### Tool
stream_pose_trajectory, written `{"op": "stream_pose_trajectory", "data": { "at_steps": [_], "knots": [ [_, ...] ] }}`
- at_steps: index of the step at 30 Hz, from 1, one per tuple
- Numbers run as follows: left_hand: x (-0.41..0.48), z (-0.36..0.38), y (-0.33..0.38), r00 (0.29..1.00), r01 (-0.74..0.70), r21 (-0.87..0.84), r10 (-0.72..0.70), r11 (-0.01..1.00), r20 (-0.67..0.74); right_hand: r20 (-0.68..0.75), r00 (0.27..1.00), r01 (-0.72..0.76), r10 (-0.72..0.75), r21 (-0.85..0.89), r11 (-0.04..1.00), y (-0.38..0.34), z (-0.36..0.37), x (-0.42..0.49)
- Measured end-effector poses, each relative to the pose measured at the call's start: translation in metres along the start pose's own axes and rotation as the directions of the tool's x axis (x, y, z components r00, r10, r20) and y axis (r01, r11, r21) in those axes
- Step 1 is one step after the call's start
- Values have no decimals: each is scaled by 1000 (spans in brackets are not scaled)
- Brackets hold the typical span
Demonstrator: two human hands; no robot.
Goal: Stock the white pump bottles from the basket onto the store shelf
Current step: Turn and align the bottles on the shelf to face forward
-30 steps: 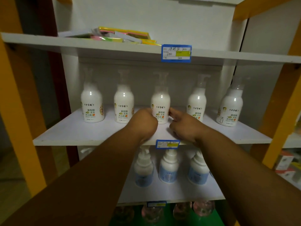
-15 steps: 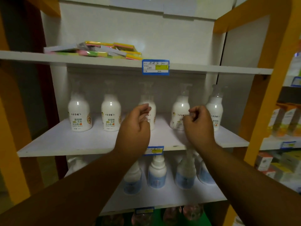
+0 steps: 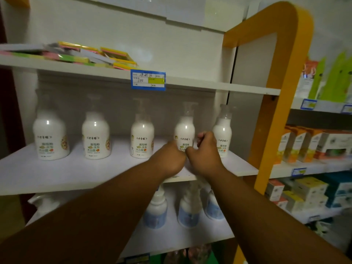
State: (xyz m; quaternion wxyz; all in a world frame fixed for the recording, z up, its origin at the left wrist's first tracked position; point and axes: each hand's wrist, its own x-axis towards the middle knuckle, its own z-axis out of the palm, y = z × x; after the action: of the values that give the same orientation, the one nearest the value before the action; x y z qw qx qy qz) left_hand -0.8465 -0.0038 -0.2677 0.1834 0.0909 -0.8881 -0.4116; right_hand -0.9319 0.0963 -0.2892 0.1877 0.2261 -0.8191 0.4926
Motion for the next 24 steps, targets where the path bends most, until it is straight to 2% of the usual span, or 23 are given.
{"op": "stream_pose_trajectory", "data": {
  "at_steps": [4,12,19,24],
  "knots": [
    [7,4,-4,1000,11,59,-10,998,-17,25,999,-30,31,-25,999,0,1,1],
    [8,4,-13,1000,-14,-76,13,997,-3,180,980,-64,81,-99,993,0,0,5],
    [8,2,-13,999,7,-83,-5,997,35,257,965,-23,41,-74,997,5,-3,9],
    [6,0,-13,1000,23,-56,-22,998,4,301,953,-27,27,-3,1000,3,-10,7]
  ]
}}
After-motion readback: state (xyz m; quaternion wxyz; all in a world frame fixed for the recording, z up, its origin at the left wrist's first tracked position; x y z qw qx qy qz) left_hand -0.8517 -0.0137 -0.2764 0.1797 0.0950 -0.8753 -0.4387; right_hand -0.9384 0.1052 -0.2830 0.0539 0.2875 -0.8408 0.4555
